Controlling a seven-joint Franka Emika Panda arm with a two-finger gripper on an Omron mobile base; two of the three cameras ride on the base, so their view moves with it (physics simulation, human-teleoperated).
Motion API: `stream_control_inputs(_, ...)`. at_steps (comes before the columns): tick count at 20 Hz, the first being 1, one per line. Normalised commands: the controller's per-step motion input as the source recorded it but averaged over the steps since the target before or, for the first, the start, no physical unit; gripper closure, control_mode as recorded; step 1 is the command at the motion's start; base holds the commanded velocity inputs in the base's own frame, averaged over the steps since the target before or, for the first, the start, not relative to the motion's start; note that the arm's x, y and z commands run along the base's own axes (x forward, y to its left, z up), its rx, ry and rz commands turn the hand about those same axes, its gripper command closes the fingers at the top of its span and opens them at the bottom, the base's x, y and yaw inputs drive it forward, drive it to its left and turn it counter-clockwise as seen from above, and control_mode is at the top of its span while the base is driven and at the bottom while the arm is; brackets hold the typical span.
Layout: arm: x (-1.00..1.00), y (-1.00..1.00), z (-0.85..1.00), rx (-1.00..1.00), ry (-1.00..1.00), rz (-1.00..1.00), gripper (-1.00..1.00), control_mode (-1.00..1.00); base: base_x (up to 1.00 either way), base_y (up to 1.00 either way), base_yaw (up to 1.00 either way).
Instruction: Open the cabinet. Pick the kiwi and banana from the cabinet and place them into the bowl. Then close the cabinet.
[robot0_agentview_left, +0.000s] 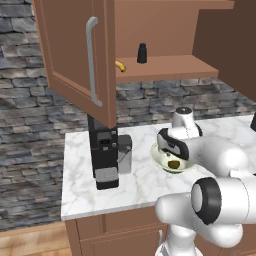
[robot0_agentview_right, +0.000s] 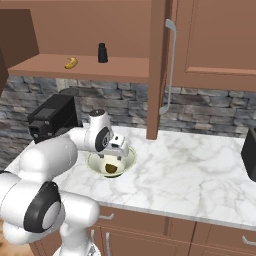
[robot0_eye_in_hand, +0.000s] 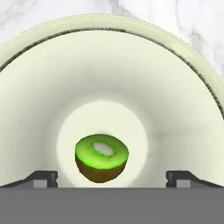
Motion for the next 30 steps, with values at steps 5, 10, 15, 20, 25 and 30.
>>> stream_control_inputs(5,-0.09,0.0,0.36,0.0,0.0,0.0,-1.0,-1.0,0.0,0.0,0.0)
stream_control_inputs(10,-0.02,0.0,0.37,0.0,0.0,0.0,-1.0,-1.0,0.0,0.0,0.0)
stream_control_inputs(15,-0.08,0.0,0.34,0.03,0.0,0.0,-1.0,-1.0,0.0,0.0,0.0)
stream_control_inputs(20,-0.2,0.0,0.41,0.05,0.0,0.0,-1.0,-1.0,0.0,0.0,0.0)
stream_control_inputs(25,-0.29,0.0,0.35,0.03,0.0,0.0,-1.0,-1.0,0.0,0.0,0.0)
stream_control_inputs(30,-0.3,0.0,0.38,0.01,0.0,0.0,-1.0,-1.0,0.0,0.0,0.0)
